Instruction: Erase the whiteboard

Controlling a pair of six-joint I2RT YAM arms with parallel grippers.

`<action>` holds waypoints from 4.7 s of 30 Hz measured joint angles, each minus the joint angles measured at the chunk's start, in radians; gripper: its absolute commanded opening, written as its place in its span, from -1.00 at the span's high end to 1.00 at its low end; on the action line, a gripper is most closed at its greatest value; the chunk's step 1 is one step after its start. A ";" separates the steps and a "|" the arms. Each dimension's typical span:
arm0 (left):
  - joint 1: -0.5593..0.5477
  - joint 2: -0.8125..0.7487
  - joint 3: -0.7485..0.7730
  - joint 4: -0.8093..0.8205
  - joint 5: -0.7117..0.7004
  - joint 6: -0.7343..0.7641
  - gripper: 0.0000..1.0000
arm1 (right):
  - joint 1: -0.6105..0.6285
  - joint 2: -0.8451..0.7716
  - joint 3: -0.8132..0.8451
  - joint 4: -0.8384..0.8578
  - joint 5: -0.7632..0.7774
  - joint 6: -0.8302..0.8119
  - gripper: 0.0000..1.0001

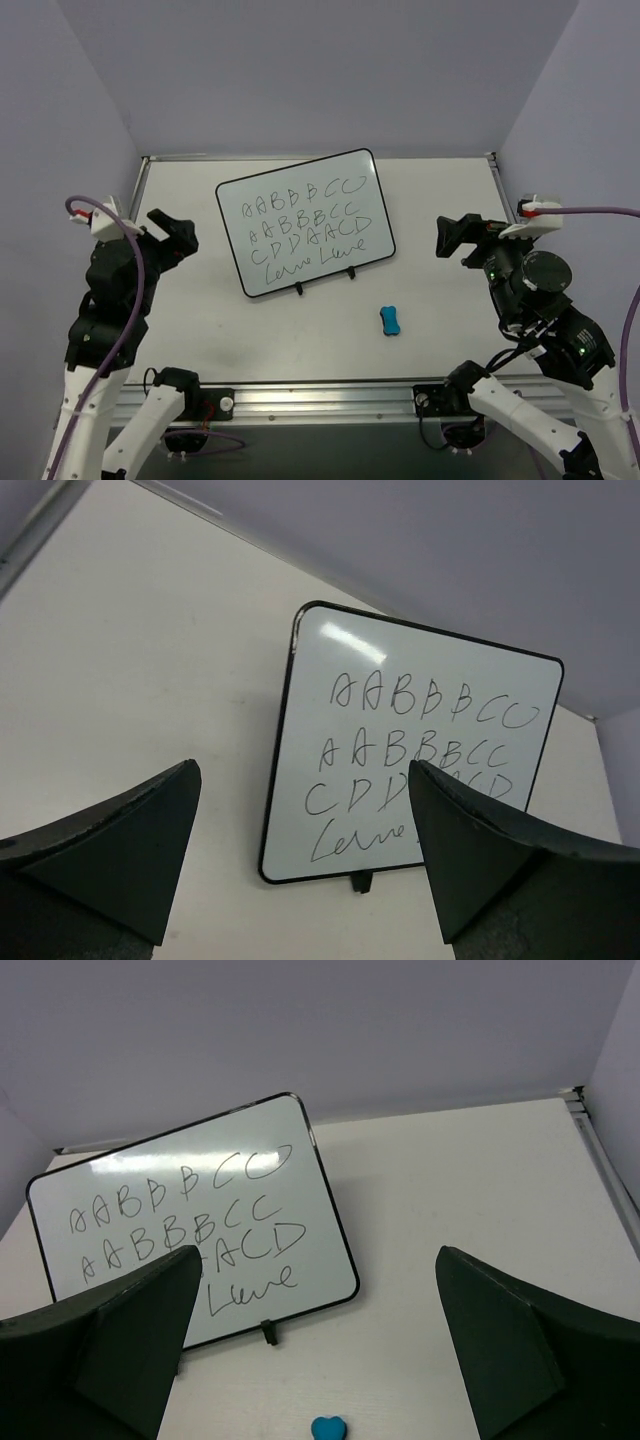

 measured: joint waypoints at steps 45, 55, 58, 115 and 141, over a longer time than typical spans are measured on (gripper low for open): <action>0.418 1.135 -0.220 1.560 1.239 -0.230 -0.01 | 0.000 0.143 -0.121 0.112 -0.289 -0.018 -1.00; 0.421 1.221 -0.202 1.808 1.316 -0.407 0.94 | 0.000 0.151 -0.120 0.111 -0.289 -0.024 -1.00; 0.421 1.219 -0.194 1.809 1.335 -0.454 0.95 | 0.000 0.151 -0.120 0.111 -0.289 -0.024 -1.00; 0.253 0.950 -0.713 2.074 0.797 -0.322 0.95 | 0.092 0.429 -0.306 -0.185 -0.265 0.336 -0.62; 0.214 0.921 -0.735 2.073 0.741 -0.296 0.95 | 0.140 0.701 -0.426 -0.140 -0.187 0.602 -0.27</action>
